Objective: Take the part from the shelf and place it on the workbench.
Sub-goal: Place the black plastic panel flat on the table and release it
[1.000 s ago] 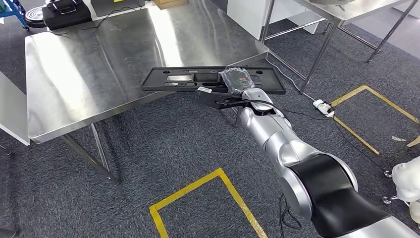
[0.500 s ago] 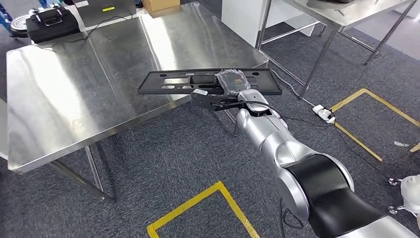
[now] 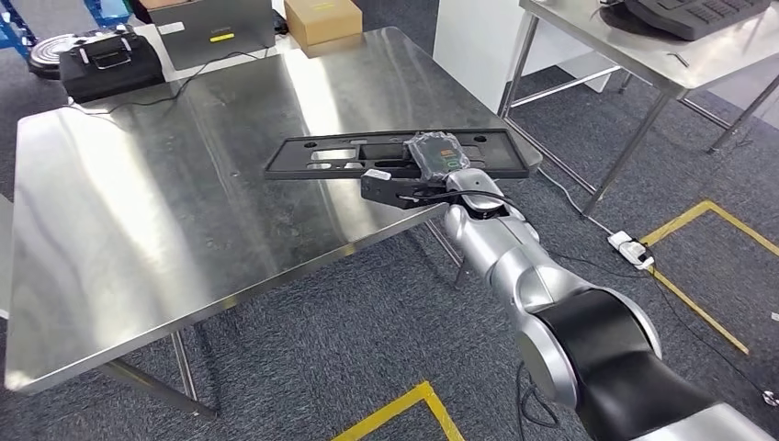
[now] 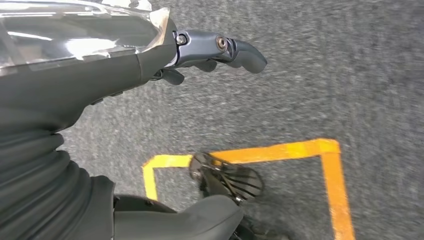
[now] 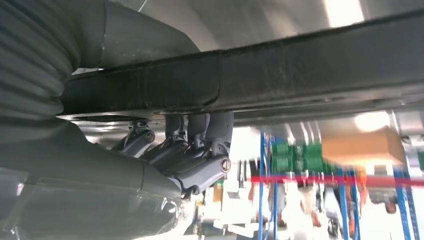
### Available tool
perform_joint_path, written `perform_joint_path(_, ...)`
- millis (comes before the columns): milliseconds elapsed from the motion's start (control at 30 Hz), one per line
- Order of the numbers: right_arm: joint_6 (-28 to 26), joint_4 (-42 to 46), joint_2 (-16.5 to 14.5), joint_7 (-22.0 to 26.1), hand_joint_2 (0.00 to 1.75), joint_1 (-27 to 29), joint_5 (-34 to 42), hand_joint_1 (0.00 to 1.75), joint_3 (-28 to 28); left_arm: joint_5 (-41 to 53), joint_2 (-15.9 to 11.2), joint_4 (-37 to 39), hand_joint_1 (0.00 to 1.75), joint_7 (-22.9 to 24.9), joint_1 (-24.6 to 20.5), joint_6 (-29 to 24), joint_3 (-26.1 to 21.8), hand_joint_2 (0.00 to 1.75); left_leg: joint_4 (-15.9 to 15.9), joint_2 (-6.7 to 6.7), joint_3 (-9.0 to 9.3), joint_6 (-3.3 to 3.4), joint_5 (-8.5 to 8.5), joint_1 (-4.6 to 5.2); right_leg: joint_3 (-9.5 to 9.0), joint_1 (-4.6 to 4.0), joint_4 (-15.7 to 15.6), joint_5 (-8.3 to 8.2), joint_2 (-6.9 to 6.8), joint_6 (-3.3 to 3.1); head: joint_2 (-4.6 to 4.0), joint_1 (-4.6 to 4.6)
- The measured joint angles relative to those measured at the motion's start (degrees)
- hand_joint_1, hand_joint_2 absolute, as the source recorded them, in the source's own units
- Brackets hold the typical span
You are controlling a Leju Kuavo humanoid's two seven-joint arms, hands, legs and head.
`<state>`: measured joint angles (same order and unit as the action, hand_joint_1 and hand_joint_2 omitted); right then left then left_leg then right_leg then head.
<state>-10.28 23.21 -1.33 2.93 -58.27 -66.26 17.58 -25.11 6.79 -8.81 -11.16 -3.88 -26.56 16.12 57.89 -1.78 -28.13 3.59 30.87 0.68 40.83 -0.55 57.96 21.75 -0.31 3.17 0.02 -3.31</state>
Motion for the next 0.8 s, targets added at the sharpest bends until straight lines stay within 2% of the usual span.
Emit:
perform_joint_path(33, 0.0, -0.1, 0.0, 0.0, 1.75, 0.0, 0.0, 1.75, 0.0, 0.0, 0.1, 0.0, 0.0, 0.0, 0.0, 0.0, 0.1, 1.75, -0.1, -0.07, 0.75, -0.14, 0.33, 0.19, -0.67, 0.06, -0.9, -2.75, -0.06, -0.29, 0.0, 0.01)
perform_joint_path(67, 0.1, 0.0, 0.0, 0.0, 1.75, -0.1, -0.1, 1.75, 0.0, 0.0, 0.1, 0.0, 0.0, 0.1, -0.1, 0.1, 0.2, 1.75, 0.6, -0.09, 0.55, -0.31, -0.09, 0.38, -1.31, 0.32, -1.1, -3.23, -0.03, -0.91, 0.0, -0.05)
perform_joint_path(100, 0.0, 0.1, -0.1, 0.0, 1.75, -0.4, -0.1, 1.75, 0.0, 0.0, 0.0, 0.0, 0.0, 0.1, -0.2, 0.2, 0.3, 1.75, 2.6, 0.14, -0.6, -0.53, -1.3, 0.49, -1.66, 0.55, -1.4, -3.1, 0.13, -1.4, 0.0, -0.03)
perform_joint_path(167, 0.0, 0.2, -0.1, -0.1, 1.75, -1.0, -0.2, 1.75, 0.0, 0.0, 0.0, 0.0, 0.0, 0.1, -0.3, 0.3, 0.4, 1.75, 9.9, 0.67, -5.41, -1.19, -3.94, 0.5, -2.78, 1.09, -2.1, -2.51, 0.28, -2.2, 0.0, -0.02)
perform_joint_path(200, 0.0, 0.2, -0.1, -0.1, 1.75, -1.0, -0.3, 1.75, 0.0, 0.0, 0.0, 0.0, 0.0, 0.1, -0.4, 0.3, 0.4, 1.75, 13.6, 0.95, -8.18, -1.6, -3.74, 0.31, -3.52, 1.16, -2.5, -2.08, 0.37, -2.64, 0.0, 0.01)
perform_joint_path(233, 0.0, 0.2, -0.2, -0.1, 1.75, -0.9, -0.4, 1.75, 0.0, 0.0, 0.0, 0.0, 0.0, 0.2, -0.4, 0.3, 0.4, 1.75, 16.0, 1.13, -10.43, -2.0, -1.94, 0.07, -4.33, 1.22, -2.8, -1.57, 0.46, -2.96, 0.0, 0.03)
perform_joint_path(267, 0.0, 0.2, -0.2, -0.1, 1.75, -0.8, -0.5, 1.75, 0.0, 0.0, 0.0, 0.0, 0.0, 0.3, -0.4, 0.3, 0.4, 1.75, 17.3, 1.26, -12.15, -2.36, 0.76, -0.18, -5.1, 1.27, -2.9, -1.02, 0.58, -3.14, 0.0, 0.02)
perform_joint_path(300, 0.0, 0.2, -0.2, -0.1, 1.75, -0.6, -0.5, 1.75, 0.0, 0.0, -0.1, 0.0, 0.0, 0.4, -0.4, 0.3, 0.4, 1.75, 17.5, 1.39, -13.36, -2.64, 3.28, -0.4, -5.87, 1.31, -3.0, -0.43, 0.73, -3.2, 0.0, 0.05)
perform_joint_path(333, 0.0, 0.2, -0.2, -0.1, 1.75, -0.5, -0.6, 1.75, -0.1, 0.0, -0.1, 0.0, 0.0, 0.5, -0.4, 0.3, 0.5, 1.75, 16.5, 1.5, -13.91, -2.78, 4.46, -0.56, -6.61, 1.31, -3.0, 0.14, 0.87, -3.18, 0.0, 0.06)
perform_joint_path(367, 0.0, 0.2, -0.1, -0.1, 1.75, -0.5, -0.6, 1.75, -0.1, 0.1, -0.1, 0.0, 0.0, 0.5, -0.4, 0.2, 0.5, 1.75, 14.3, 1.56, -13.79, -2.75, 3.69, -0.66, -7.32, 1.29, -3.0, 0.67, 0.99, -3.15, 0.0, 0.08)
perform_joint_path(400, -0.1, 0.2, -0.1, -0.1, 1.75, -0.5, -0.6, 1.75, -0.1, 0.1, -0.1, 0.0, 0.0, 0.6, -0.4, 0.2, 0.6, 1.75, 10.8, 1.57, -12.95, -2.49, 1.0, -0.68, -8.04, 1.25, -3.0, 1.16, 1.09, -3.09, 0.0, 0.09)
perform_joint_path(433, -0.1, 0.2, -0.1, -0.1, 1.75, -0.5, -0.7, 1.75, -0.1, 0.1, -0.2, 0.0, 0.0, 0.7, -0.4, 0.2, 0.6, 1.75, 6.6, 1.55, -11.72, -1.94, -2.6, -0.51, -8.65, 1.23, -3.0, 1.58, 1.17, -3.0, 0.0, 0.07)
perform_joint_path(467, -0.1, 0.2, -0.1, -0.1, 1.75, -0.6, -0.7, 1.75, -0.1, 0.1, -0.4, 0.0, 0.0, 0.7, -0.4, 0.2, 0.6, 1.75, 2.8, 1.45, -10.61, -1.35, -5.35, -0.14, -9.07, 1.14, -3.0, 1.98, 1.36, -2.8, 0.0, 0.12)
perform_joint_path(500, -0.2, 0.2, -0.1, -0.1, 1.75, -0.6, -0.8, 1.75, -0.1, 0.2, -0.5, 0.0, 0.0, 0.7, -0.5, 0.2, 0.6, 1.75, 0.0, 1.17, -9.77, -0.77, -7.11, 0.18, -9.29, 1.01, -3.0, 2.39, 1.51, -2.56, 0.0, 0.14)
perform_joint_path(533, -0.2, 0.2, 0.0, -0.1, 1.75, -0.6, -0.9, 1.75, -0.1, 0.2, -0.6, 0.0, 0.0, 0.7, -0.5, 0.2, 0.6, 1.75, -1.4, 0.93, -9.45, -0.37, -7.53, 0.46, -9.34, 0.9, -3.0, 2.75, 1.67, -2.3, 0.0, 0.17)
perform_joint_path(567, -0.2, 0.2, 0.0, -0.1, 1.75, -0.6, -1.0, 1.75, -0.2, 0.2, -0.6, 0.0, 0.0, 0.7, -0.6, 0.2, 0.6, 1.75, -1.8, 0.7, -9.2, -0.13, -7.27, 0.61, -9.28, 0.74, -3.1, 3.05, 1.84, -2.03, 0.0, 0.21)
perform_joint_path(633, -0.3, 0.3, 0.1, -0.2, 1.75, -0.6, -1.3, 1.75, -0.2, 0.2, -0.6, 0.0, 0.0, 0.7, -0.6, 0.2, 0.7, 1.75, -2.6, 0.76, -8.33, 0.44, -8.8, 0.21, -8.87, 0.62, -2.0, 3.78, 1.7, -1.75, 0.0, 0.16)
perform_joint_path(667, -0.3, 0.3, 0.2, -0.4, 1.75, -0.7, -1.5, 1.75, -0.2, 0.2, -0.5, 0.0, 0.0, 0.7, -0.6, 0.2, 0.7, 1.75, -2.9, 0.93, -7.85, 0.74, -9.57, 0.05, -8.08, 0.61, -0.2, 4.68, 1.53, -1.75, 0.0, 0.15)
perform_joint_path(700, -0.2, 0.3, 0.3, -0.6, 1.75, -0.7, -1.8, 1.75, -0.2, 0.3, -0.5, 0.0, 0.0, 0.7, -0.7, 0.2, 0.7, 1.75, -3.1, 1.1, -7.55, 0.98, -10.22, -0.1, -6.66, 0.64, 2.8, 6.04, 1.33, -1.82, 0.0, 0.12)
perform_joint_path(767, -0.2, 0.3, 0.4, -1.0, 1.75, -0.5, -2.7, 1.75, -0.2, 0.5, -0.5, 0.0, 0.0, 0.7, -0.8, 0.2, 0.8, 1.75, -3.0, 1.24, -7.39, 1.12, -10.08, -0.05, -2.38, 0.77, 10.8, 9.22, 1.1, -1.9, 0.0, 0.1)
perform_joint_path(800, -0.2, 0.3, 0.4, -1.1, 1.75, -0.4, -3.2, 1.75, -0.2, 0.5, -0.5, 0.0, 0.0, 0.7, -0.9, 0.2, 0.8, 1.75, -3.0, 1.22, -7.36, 1.12, -9.93, -0.05, -0.54, 0.87, 13.7, 10.04, 1.05, -1.69, 0.0, 0.1)
